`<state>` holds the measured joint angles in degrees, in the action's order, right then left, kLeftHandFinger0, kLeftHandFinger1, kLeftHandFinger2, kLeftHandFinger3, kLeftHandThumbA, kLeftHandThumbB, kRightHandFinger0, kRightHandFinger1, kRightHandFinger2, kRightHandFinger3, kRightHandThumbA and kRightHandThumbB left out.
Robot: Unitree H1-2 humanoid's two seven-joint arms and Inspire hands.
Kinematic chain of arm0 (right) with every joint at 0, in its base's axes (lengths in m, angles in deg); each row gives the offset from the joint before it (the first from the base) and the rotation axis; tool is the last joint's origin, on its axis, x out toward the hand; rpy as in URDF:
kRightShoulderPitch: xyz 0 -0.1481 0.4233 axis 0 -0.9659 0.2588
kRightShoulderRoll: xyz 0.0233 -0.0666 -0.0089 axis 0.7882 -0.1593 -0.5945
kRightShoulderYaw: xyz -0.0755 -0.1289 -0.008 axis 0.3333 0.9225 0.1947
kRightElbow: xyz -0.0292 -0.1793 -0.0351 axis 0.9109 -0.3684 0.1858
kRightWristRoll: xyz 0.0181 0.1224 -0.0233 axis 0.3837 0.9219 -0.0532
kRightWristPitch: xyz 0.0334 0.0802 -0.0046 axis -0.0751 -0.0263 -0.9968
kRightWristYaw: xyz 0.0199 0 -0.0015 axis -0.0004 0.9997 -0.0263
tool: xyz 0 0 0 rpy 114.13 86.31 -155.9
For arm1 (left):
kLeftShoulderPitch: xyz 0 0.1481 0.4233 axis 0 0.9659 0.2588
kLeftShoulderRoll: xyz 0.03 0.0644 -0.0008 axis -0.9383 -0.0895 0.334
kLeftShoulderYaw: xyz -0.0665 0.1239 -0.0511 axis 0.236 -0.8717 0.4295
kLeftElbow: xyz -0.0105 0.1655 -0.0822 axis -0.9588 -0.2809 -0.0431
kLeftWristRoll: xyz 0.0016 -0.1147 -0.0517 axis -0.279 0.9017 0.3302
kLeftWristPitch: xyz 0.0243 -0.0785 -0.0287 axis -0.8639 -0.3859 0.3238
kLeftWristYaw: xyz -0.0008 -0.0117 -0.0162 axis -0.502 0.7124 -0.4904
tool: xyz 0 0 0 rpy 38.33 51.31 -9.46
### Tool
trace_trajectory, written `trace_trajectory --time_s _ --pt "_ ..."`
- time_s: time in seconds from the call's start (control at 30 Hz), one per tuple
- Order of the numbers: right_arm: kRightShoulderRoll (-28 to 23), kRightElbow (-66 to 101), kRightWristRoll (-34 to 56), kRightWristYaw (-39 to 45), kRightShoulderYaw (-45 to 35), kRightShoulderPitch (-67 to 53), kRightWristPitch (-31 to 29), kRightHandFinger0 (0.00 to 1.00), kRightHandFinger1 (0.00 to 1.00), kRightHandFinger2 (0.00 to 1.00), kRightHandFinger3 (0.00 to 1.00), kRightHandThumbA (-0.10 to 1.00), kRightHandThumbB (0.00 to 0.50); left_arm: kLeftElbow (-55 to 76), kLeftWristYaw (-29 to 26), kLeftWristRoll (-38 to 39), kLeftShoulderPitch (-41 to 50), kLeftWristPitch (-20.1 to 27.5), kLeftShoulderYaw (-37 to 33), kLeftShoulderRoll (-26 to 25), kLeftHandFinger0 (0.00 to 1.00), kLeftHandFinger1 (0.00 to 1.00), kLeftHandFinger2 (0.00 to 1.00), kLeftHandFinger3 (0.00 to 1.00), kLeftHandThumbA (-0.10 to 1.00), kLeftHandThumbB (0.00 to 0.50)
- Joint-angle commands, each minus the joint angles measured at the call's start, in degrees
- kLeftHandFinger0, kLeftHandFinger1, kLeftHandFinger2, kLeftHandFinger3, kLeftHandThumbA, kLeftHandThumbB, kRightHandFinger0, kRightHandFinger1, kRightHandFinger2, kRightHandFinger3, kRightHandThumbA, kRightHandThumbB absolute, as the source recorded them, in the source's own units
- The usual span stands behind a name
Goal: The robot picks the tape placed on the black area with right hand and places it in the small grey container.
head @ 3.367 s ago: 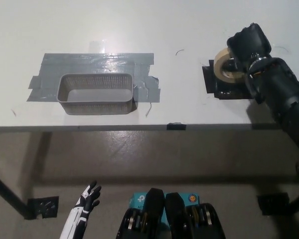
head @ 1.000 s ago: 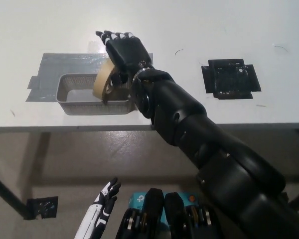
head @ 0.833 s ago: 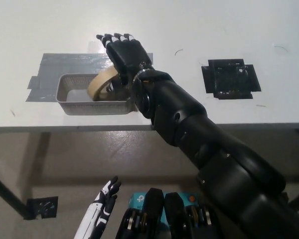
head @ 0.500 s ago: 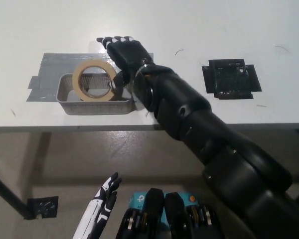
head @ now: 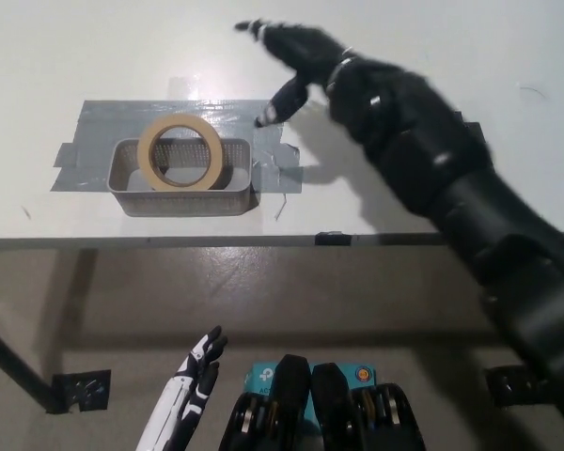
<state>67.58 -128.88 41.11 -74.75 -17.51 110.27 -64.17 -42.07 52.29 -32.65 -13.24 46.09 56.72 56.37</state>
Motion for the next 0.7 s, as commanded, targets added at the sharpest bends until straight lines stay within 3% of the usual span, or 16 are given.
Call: trace_trajectory --time_s 0.0,0.03,0.13,0.23,0.3,0.47,0.67 --pt "-18.4 44.3 22.3 23.5 -13.1 -4.9 13.2 1.0 1.0 1.0 1.0 1.0 0.386 0.2 -0.2 2.3 -3.0 1.1 1.8 -0.1 1.0 1.0 1.0 1.0 1.0 0.133" --pt "-19.2 48.6 24.7 23.4 -14.5 -7.8 13.4 1.0 1.0 1.0 1.0 1.0 0.361 0.0 0.0 3.5 -3.4 0.9 2.3 -0.1 1.0 1.0 1.0 1.0 1.0 0.14" --pt "-18.7 61.3 29.3 18.1 -19.7 -20.2 13.8 1.0 1.0 1.0 1.0 1.0 0.36 -0.5 0.2 4.5 -4.8 0.4 3.3 -0.4 1.0 1.0 1.0 1.0 1.0 0.169" --pt "-16.9 69.6 33.6 13.8 -23.3 -32.6 13.2 1.0 1.0 1.0 1.0 1.0 0.303 -1.7 0.2 5.2 -6.0 1.0 3.7 -0.4 1.0 1.0 1.0 1.0 1.0 0.148" --pt "-15.7 72.3 34.4 10.7 -23.9 -40.7 9.2 1.0 1.0 1.0 1.0 1.0 0.257 -2.2 0.4 6.2 -6.4 0.6 4.1 -0.3 1.0 1.0 1.0 1.0 1.0 0.143" --pt "-12.0 75.5 34.7 7.9 -21.1 -57.4 5.8 1.0 1.0 1.0 1.0 1.0 0.178 -2.2 0.5 6.3 -4.7 0.3 4.0 -0.3 1.0 1.0 1.0 1.0 1.0 0.118" --pt "-6.2 72.9 33.5 3.4 -20.5 -69.8 0.7 1.0 1.0 1.0 1.0 1.0 0.17 -2.4 0.3 5.7 -2.3 0.6 3.2 0.1 1.0 1.0 1.0 1.0 1.0 0.169"
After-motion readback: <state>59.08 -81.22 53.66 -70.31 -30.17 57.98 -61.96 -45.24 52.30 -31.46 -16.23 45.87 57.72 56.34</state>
